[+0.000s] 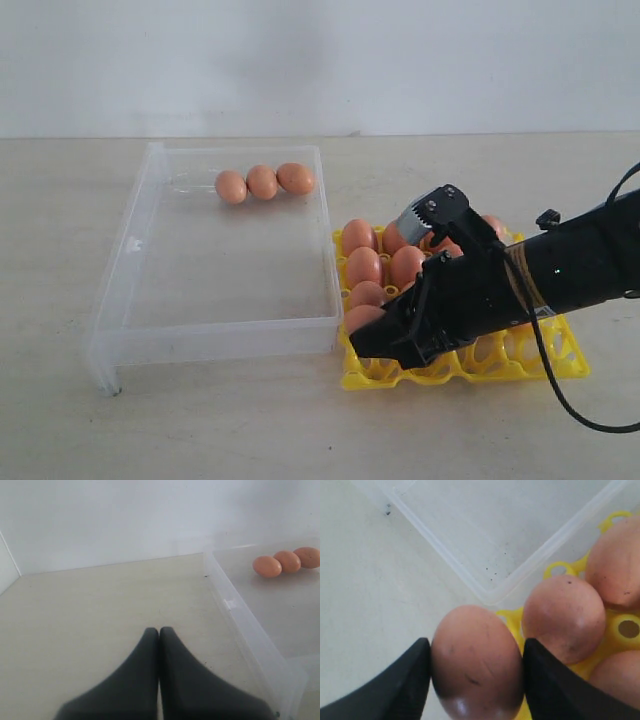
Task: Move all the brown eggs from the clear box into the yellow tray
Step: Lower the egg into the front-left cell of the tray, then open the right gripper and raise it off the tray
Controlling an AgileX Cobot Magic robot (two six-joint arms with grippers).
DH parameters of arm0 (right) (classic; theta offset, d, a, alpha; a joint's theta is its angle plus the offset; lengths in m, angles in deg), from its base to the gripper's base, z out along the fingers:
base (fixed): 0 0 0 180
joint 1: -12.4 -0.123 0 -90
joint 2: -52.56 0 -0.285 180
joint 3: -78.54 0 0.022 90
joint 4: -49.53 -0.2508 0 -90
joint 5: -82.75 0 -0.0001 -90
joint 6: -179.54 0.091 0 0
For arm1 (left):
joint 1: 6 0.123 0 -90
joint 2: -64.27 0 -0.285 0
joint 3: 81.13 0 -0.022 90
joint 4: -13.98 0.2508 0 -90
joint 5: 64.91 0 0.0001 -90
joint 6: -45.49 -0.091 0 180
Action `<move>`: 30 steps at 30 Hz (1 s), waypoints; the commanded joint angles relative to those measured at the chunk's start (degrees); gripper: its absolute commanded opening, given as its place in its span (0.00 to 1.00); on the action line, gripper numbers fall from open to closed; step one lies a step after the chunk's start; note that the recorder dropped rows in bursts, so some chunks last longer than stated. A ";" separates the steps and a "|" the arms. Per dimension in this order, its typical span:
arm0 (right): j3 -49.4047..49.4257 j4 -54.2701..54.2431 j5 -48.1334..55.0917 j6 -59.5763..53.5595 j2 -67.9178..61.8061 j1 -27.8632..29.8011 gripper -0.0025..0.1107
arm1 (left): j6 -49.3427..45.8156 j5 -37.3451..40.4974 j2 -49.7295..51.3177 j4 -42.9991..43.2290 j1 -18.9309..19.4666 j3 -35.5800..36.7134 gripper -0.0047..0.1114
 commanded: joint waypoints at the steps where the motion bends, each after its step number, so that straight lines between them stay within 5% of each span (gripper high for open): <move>1: 0.08 -0.29 1.79 0.04 0.45 -0.13 0.49 | 0.52 -0.45 -0.10 -0.41 -0.03 0.18 0.00; 7: 0.08 -0.29 -0.79 0.04 0.45 -0.13 0.49 | 0.52 -0.45 -0.10 -0.41 -0.03 0.18 0.00; 11: 0.08 -0.41 0.05 0.57 0.45 -0.13 0.68 | 0.52 -0.56 -0.10 -0.41 -0.03 0.18 0.00; 24: -0.55 -2.80 2.91 1.07 7.58 -0.13 0.68 | 0.52 -0.45 -0.10 -0.41 -0.03 0.18 0.00; 26: -0.55 -2.68 3.44 2.07 9.73 -0.13 0.64 | 0.52 -0.45 -0.10 -0.41 -0.03 0.18 0.00; 28: -0.55 0.57 4.38 7.43 11.28 -0.13 0.48 | 0.52 -0.45 -0.10 -0.41 -0.03 0.18 0.00; 30: -0.55 6.25 4.40 13.97 11.85 -0.13 0.20 | 0.52 -0.45 -0.10 -0.41 -0.03 0.18 0.00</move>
